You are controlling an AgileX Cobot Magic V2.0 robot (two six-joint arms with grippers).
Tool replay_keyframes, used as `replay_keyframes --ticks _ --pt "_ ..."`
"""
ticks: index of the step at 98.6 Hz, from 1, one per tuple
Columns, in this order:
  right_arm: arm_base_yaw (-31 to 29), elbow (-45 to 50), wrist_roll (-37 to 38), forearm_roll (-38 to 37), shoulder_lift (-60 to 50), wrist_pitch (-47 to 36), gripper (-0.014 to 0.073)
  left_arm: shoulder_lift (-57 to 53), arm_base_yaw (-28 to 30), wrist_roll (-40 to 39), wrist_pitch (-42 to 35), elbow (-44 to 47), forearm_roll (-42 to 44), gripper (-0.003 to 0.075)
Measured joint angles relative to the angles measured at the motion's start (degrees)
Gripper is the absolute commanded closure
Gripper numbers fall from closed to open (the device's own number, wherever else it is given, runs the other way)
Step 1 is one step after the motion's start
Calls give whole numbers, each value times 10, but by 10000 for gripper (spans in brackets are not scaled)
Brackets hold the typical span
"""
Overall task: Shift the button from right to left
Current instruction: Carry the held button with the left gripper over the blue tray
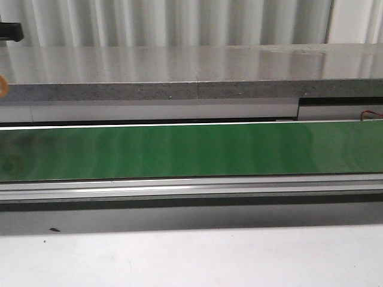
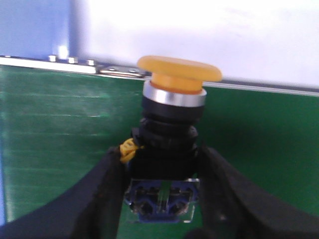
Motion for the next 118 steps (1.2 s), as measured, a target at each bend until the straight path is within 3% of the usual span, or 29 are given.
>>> replay_keyframes --ticks 35,65,118 --pt "0 0 0 0 0 0 661 0 129 105 1 0 0 618" --pt "0 0 0 0 0 0 661 16 219 147 1 0 1 618" --pt "0 0 0 0 -1 0 661 120 242 189 -28 0 1 617"
